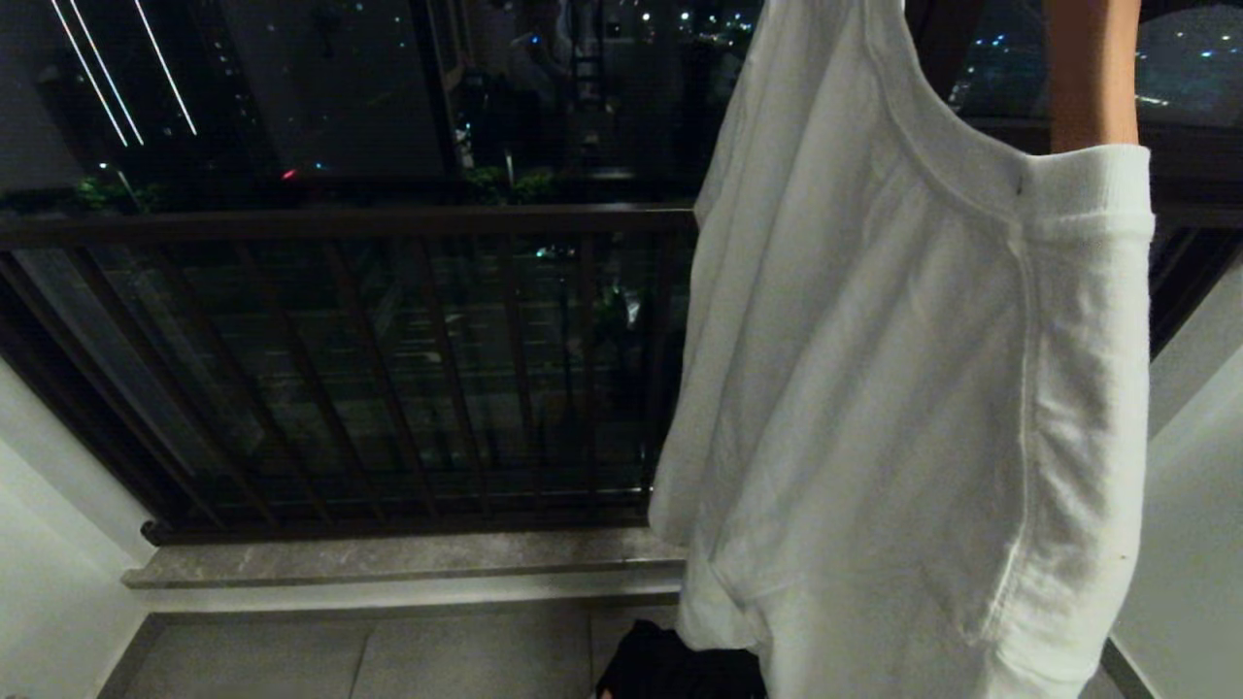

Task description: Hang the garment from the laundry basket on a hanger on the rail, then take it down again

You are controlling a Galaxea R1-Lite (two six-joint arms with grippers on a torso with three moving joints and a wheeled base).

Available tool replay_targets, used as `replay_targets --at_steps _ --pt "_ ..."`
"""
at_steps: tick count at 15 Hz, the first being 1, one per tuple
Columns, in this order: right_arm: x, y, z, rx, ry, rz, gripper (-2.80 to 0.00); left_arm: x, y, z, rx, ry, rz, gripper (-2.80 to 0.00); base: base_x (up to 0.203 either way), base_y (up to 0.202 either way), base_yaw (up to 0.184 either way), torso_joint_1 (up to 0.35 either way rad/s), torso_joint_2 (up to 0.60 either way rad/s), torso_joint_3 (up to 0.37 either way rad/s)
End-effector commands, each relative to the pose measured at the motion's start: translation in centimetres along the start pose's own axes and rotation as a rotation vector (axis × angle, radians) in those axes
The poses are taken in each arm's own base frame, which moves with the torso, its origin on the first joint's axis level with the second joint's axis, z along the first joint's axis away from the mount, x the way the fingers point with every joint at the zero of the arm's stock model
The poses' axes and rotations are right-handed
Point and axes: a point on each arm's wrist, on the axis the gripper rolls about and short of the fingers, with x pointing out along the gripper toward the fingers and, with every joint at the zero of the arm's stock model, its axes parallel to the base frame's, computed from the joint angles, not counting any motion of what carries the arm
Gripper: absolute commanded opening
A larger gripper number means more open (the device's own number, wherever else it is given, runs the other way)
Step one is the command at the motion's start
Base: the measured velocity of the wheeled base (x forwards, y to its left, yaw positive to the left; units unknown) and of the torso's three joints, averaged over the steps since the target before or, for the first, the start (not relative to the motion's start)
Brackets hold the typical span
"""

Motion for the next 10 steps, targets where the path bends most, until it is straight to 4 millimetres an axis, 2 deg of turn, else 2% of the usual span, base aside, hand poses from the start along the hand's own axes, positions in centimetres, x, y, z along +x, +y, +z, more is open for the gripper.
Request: replay_targets --at_steps 1,10 --pt "0.04 -0.34 -0.36 0.011 0.006 0.006 -2.8 0.01 0.0 -0.03 0.0 0.0 0.0 -2.8 0.0 0.0 0.0 0.0 0.0 0.0" --pt "0.24 -1.0 -0.06 -0.035 0.003 0.02 -2.8 0.01 0.0 -0.05 0.0 0.001 0.0 -2.8 0.0 0.0 0.0 0.0 0.0 0.0"
